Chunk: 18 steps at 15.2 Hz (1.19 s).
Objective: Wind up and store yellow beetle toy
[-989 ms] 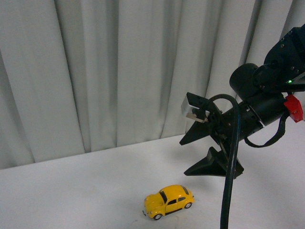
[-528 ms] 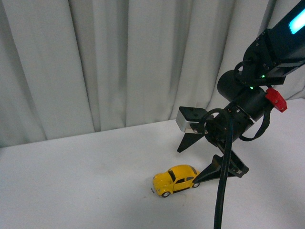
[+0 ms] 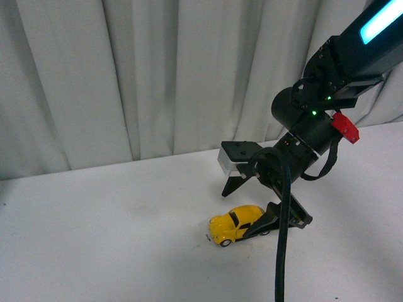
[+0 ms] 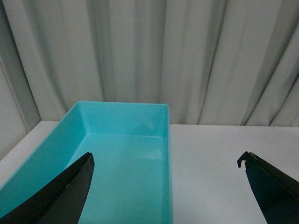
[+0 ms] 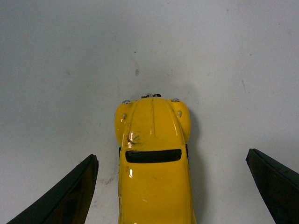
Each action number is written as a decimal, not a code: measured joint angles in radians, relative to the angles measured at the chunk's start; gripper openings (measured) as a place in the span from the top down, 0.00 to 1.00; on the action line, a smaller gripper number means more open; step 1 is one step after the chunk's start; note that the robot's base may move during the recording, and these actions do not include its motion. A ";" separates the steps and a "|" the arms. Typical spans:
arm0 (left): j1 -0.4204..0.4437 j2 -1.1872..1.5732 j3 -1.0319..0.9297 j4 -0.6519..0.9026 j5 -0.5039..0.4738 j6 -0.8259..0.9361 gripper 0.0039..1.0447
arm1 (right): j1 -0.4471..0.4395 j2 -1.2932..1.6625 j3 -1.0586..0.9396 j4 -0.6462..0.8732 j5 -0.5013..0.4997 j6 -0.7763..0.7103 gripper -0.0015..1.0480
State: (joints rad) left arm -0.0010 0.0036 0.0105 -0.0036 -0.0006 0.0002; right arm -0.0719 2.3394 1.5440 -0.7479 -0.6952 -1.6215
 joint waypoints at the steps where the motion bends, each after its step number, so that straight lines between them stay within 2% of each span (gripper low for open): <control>1: 0.000 0.000 0.000 0.000 0.000 0.000 0.06 | 0.003 0.003 0.001 0.005 0.002 0.013 0.06; 5: 0.000 0.000 0.000 0.000 0.000 0.000 0.06 | 0.021 0.005 -0.011 0.046 0.031 0.060 0.09; 8: 0.000 0.000 0.000 0.000 0.000 0.000 0.06 | 0.021 0.005 -0.034 0.060 0.046 0.066 0.41; 9: 0.000 0.000 0.000 0.000 0.000 0.000 0.06 | 0.027 0.002 -0.049 0.073 0.041 0.066 0.60; 14: 0.000 0.000 0.000 0.000 0.000 0.000 0.06 | 0.012 -0.014 -0.086 0.077 0.034 0.026 0.61; 18: 0.000 0.000 0.000 0.000 0.000 0.000 0.06 | -0.043 -0.038 -0.150 0.103 0.018 -0.024 0.61</control>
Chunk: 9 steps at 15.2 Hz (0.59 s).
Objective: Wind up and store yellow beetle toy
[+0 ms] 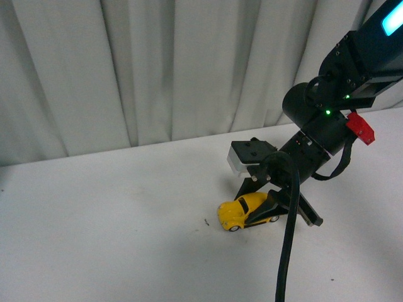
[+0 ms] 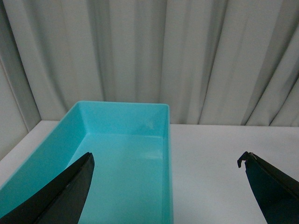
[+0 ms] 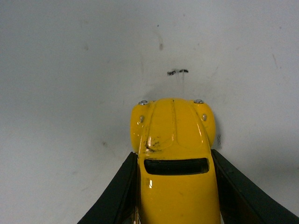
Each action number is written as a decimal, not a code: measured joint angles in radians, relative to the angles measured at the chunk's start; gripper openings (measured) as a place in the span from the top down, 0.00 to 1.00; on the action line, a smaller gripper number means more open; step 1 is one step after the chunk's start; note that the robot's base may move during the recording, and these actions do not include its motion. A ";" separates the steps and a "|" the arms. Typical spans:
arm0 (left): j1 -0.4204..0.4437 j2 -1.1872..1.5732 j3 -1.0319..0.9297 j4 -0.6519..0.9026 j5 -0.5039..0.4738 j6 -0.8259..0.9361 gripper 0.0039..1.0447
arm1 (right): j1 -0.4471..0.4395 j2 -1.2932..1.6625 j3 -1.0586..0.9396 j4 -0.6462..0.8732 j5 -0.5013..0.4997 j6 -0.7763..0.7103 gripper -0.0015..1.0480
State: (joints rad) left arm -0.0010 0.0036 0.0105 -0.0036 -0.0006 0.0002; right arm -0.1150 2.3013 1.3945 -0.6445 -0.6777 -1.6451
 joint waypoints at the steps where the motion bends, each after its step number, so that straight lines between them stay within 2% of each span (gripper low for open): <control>1: 0.000 0.000 0.000 0.000 0.000 0.000 0.06 | -0.018 -0.007 -0.022 0.008 -0.004 -0.013 0.61; 9: 0.000 0.000 0.000 0.000 0.000 0.000 0.06 | -0.229 -0.128 -0.306 0.092 -0.013 -0.080 0.61</control>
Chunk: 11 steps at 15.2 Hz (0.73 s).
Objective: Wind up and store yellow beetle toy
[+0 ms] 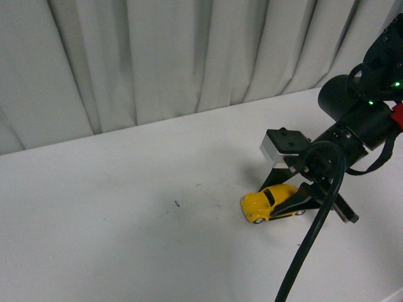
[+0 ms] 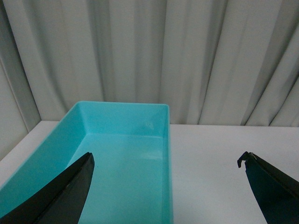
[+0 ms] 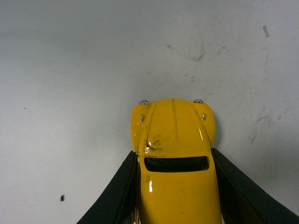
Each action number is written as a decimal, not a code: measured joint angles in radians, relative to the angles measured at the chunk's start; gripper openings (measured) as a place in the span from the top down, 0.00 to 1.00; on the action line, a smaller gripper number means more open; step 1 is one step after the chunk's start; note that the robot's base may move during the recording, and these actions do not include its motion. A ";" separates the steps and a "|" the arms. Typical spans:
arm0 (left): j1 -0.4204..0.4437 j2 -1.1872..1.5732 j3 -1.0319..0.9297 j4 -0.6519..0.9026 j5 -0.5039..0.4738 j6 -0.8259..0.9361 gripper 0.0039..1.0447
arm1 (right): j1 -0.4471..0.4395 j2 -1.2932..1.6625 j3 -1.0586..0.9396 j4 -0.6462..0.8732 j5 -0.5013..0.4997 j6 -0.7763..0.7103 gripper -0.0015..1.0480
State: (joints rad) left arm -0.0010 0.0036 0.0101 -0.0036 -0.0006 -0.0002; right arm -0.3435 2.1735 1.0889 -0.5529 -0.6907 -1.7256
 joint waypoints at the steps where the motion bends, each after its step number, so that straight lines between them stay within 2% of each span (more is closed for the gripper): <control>1: 0.000 0.000 0.000 0.000 0.000 0.000 0.06 | -0.016 -0.015 -0.030 0.008 0.000 -0.002 0.61; 4: 0.000 0.000 0.000 0.000 0.000 0.000 0.06 | -0.050 -0.054 -0.105 0.026 -0.004 -0.015 0.61; 5: 0.000 0.000 0.000 0.000 0.000 0.000 0.06 | -0.049 -0.056 -0.107 0.032 -0.003 -0.016 0.58; 6: 0.000 0.000 0.000 0.000 0.000 0.000 0.06 | -0.048 -0.055 -0.109 0.045 0.027 -0.015 0.46; 10: 0.000 0.000 0.000 0.000 0.000 0.000 0.06 | -0.050 -0.050 -0.103 0.038 0.034 -0.013 0.06; 11: 0.000 0.000 0.000 0.000 0.000 0.000 0.06 | -0.050 -0.050 -0.103 0.039 0.034 -0.012 0.06</control>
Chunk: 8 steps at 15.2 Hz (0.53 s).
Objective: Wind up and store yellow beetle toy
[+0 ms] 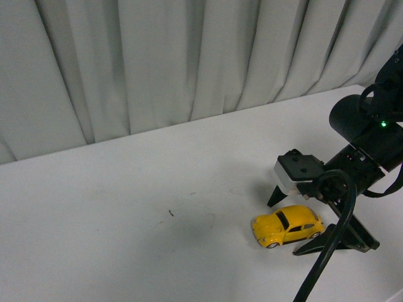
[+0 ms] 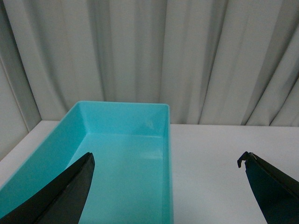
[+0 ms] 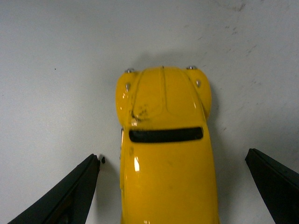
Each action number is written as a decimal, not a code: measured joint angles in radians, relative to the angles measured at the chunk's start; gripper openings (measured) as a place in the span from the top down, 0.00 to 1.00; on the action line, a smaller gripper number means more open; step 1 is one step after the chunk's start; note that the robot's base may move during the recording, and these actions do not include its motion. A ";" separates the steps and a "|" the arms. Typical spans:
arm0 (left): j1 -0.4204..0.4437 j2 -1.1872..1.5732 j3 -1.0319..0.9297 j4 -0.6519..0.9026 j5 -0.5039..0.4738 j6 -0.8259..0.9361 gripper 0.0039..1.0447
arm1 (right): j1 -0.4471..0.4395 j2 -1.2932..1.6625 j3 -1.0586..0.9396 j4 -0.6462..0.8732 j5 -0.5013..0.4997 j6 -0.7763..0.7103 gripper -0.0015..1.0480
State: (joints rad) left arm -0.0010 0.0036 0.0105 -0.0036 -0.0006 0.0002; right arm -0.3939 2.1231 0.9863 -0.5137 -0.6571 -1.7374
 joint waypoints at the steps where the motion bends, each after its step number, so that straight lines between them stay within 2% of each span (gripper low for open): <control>1: 0.000 0.000 0.000 0.000 0.000 0.000 0.06 | 0.000 -0.004 -0.002 0.011 0.000 0.000 0.06; 8: 0.000 0.000 0.000 0.000 0.000 0.000 0.06 | -0.006 -0.006 -0.005 0.027 -0.001 0.001 0.06</control>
State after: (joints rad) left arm -0.0010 0.0036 0.0101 -0.0036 -0.0006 0.0002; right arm -0.3996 2.1174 0.9813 -0.4862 -0.6582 -1.7367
